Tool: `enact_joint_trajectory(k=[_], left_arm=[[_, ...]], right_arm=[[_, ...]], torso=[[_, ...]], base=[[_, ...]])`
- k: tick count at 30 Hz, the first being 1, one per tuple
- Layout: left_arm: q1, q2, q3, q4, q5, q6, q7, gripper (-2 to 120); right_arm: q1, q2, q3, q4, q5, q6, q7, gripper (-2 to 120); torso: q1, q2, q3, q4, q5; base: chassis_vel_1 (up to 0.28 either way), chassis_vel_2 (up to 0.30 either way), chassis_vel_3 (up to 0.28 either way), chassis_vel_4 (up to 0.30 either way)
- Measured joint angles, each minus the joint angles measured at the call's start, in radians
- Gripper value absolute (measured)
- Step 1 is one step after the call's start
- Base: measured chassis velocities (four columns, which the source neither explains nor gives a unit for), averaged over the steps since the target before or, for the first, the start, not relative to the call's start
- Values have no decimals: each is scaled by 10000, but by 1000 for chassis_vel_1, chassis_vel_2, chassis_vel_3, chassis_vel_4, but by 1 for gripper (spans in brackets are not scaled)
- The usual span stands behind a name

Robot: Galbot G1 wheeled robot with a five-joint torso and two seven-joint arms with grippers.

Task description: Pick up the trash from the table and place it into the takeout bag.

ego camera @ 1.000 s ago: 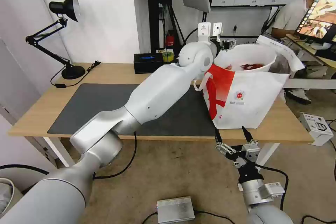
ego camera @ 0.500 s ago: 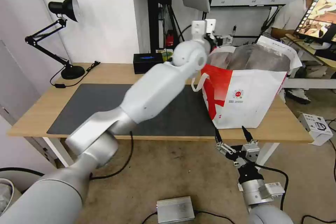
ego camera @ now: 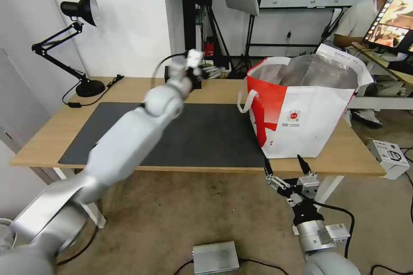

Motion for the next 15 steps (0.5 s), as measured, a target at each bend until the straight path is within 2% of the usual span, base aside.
enact_joint_trajectory(k=[2, 3, 6, 7, 9, 10, 12, 13, 15], left_arm=[[956, 384, -824, -749, 60, 51, -14, 100], [956, 384, -824, -749, 60, 51, -14, 100], [2237, 760, -1680, -1696, -120, 303, -291, 100], [2237, 760, -1680, -1696, -120, 303, -291, 100], [3126, 926, -2214, -2373, -171, 407, -361, 100], [3126, 926, -2214, -2373, -171, 407, -361, 100], [3912, 973, -2748, -2955, -180, 552, -384, 100], [3912, 973, -2748, -2955, -180, 552, -384, 100], [4994, 915, -3483, -3575, -77, 610, -380, 100]], right_arm=[[-1, -1, 0, 0, 0, 0, 0, 100], [-1, -1, 0, 0, 0, 0, 0, 100], [0, 0, 0, 0, 0, 0, 0, 100], [0, 0, 0, 0, 0, 0, 0, 100], [0, 0, 0, 0, 0, 0, 0, 100], [0, 0, 0, 0, 0, 0, 0, 100], [0, 0, 1, 0, 0, 0, 1, 100], [0, 0, 1, 0, 0, 0, 1, 100], [0, 0, 0, 0, 0, 0, 0, 100]], torso=[[-1, 0, 0, -1, 1], [-1, 0, 0, -1, 1], [-1, 0, -1, 2, -1], [-1, 0, -1, 2, -1], [-1, 1, -1, -1, 4], [-1, 1, -1, -1, 4], [-1, 0, -1, -5, 5], [-1, 0, -1, -5, 5], [-1, 0, -1, -3, 4]], base=[[0, 0, 0, 0], [0, 0, 0, 0], [0, 0, 0, 0], [0, 0, 0, 0], [0, 0, 0, 0], [0, 0, 0, 0], [0, 0, 0, 0], [0, 0, 0, 0], [0, 0, 0, 0]])
